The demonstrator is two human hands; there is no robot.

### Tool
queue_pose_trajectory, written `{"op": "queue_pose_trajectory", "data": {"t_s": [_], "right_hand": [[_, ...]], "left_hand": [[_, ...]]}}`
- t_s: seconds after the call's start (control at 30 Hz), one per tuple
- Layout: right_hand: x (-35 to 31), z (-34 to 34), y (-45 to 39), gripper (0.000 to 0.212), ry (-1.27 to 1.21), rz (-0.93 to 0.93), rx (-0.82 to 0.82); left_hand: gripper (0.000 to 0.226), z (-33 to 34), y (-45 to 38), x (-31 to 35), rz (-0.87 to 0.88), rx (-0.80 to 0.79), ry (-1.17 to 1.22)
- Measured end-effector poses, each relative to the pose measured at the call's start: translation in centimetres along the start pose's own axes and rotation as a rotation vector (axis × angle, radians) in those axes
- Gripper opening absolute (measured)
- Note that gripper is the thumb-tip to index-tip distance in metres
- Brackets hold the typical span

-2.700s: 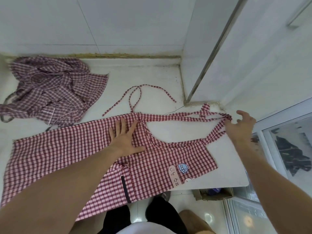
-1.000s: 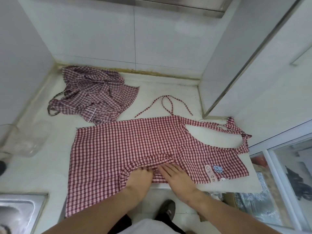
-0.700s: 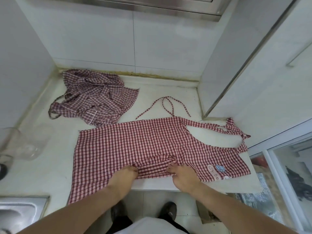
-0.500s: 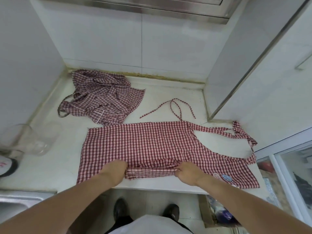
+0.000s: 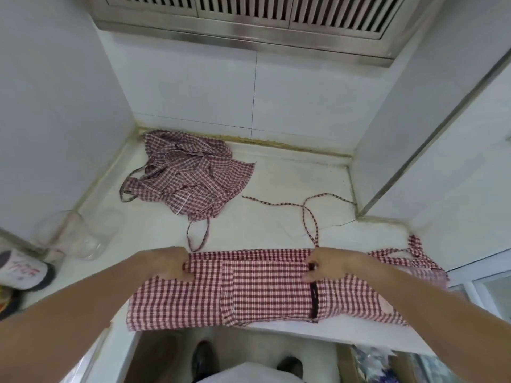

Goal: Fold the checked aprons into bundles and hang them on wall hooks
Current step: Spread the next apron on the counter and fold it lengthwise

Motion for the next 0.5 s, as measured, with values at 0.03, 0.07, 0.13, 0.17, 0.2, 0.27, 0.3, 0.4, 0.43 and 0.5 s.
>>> {"op": "queue_pose_trajectory", "data": {"t_s": [0.03, 0.07, 0.13, 0.17, 0.2, 0.27, 0.3, 0.4, 0.43, 0.5], "right_hand": [[0.1, -0.6, -0.8, 0.049, -0.003, 0.005, 0.044], [0.3, -1.1, -1.9, 0.047, 0.001, 0.015, 0.089], [0.7, -1.6, -3.7, 0.039, 0.02, 0.036, 0.15], [1.0, -1.7, -4.5, 0.037, 0.02, 0.052, 0.163], [1.2, -1.8, -5.2, 0.037, 0.021, 0.063, 0.178], [1.7, -1.8, -6.2, 0.041, 0.026, 0.1, 0.233], [2.0, -1.9, -6.5, 0.043, 0.021, 0.126, 0.269], [2.4, -1.8, -7.3, 0.043, 0.028, 0.169, 0.358], [2.4, -1.9, -7.6, 0.042, 0.035, 0.177, 0.38], [2.5, -1.6, -8.4, 0.038, 0.009, 0.178, 0.41]], "left_hand": [[0.033, -0.4, -0.6, -0.5, -0.013, 0.039, -0.002], [0.034, -0.7, -1.2, -1.0, -0.028, 0.076, 0.004], [0.035, -0.7, -2.1, -2.3, -0.063, 0.129, 0.037], [0.036, -0.7, -2.5, -3.1, -0.077, 0.141, 0.07], [0.038, -0.6, -2.8, -3.9, -0.087, 0.151, 0.109], [0.041, -0.4, -3.0, -5.1, -0.107, 0.187, 0.173], [0.044, -0.4, -3.1, -5.7, -0.127, 0.203, 0.214], [0.054, -0.2, -3.0, -6.9, -0.188, 0.229, 0.321], [0.056, -0.3, -3.1, -7.4, -0.197, 0.224, 0.363], [0.055, -0.1, -3.2, -8.3, -0.203, 0.225, 0.465]]}}
Point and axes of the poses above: each hand's wrist, its own y-axis away from the middle knuckle, its own z-axis out of the palm, x = y × z, the point moved 6 cm from there along -y, towards the middle knuckle, and after that the axes turned 8 degrees about -x, right-handed, at the moved point
